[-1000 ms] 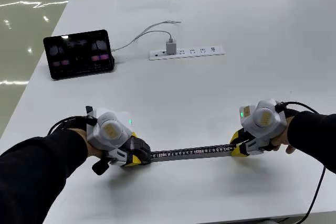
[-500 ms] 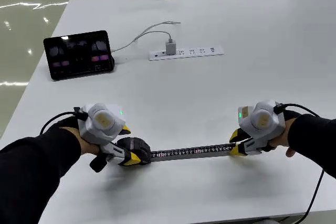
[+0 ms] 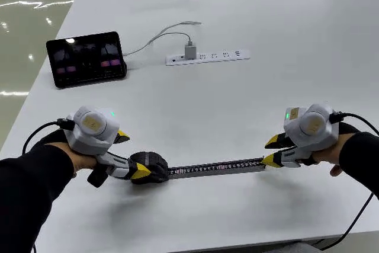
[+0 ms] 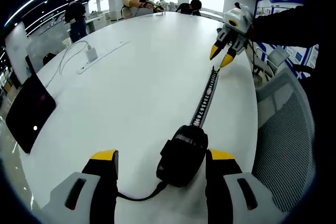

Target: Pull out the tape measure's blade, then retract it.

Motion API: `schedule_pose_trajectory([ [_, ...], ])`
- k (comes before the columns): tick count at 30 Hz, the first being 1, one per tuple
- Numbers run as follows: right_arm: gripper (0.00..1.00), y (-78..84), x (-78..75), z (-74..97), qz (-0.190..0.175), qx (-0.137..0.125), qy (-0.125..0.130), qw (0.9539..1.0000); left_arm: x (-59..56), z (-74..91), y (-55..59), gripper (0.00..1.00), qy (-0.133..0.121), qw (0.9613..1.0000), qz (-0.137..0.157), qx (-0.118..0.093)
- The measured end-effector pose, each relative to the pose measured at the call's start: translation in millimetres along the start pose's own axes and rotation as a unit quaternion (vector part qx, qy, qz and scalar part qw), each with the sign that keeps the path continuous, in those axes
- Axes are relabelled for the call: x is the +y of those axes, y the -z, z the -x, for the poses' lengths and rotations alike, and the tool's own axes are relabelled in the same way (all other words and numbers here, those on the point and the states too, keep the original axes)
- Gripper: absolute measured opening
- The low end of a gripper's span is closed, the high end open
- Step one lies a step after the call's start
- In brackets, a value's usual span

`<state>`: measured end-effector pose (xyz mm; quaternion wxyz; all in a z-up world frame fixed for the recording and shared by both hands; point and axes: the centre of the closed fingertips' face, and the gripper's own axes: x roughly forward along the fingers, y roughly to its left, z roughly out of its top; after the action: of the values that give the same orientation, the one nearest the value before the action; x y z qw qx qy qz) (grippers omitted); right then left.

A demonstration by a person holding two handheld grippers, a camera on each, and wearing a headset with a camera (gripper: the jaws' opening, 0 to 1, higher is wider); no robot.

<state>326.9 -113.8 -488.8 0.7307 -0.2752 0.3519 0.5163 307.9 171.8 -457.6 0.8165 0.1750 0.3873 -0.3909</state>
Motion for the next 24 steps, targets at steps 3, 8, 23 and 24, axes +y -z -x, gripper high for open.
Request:
schedule_pose_trajectory([
  [3,0.25,4.4,1.9,3.6,-0.022,-0.006,0.004,0.9997,3.4,6.1,1.5,0.67,-0.013,0.9997,0.019,-0.01],
  [8,0.29,7.9,6.4,11.0,-0.042,-0.018,0.014,0.9988,6.3,17.7,4.0,0.69,-0.028,0.9976,0.053,-0.034],
  [23,0.37,25.4,19.0,32.9,-0.107,-0.057,0.046,0.9915,16.0,45.0,32.3,0.75,-0.076,0.9874,0.117,-0.075],
  [24,0.38,25.5,19.8,33.9,-0.112,-0.061,0.048,0.9907,15.5,46.1,34.2,0.75,-0.076,0.9871,0.12,-0.075],
])
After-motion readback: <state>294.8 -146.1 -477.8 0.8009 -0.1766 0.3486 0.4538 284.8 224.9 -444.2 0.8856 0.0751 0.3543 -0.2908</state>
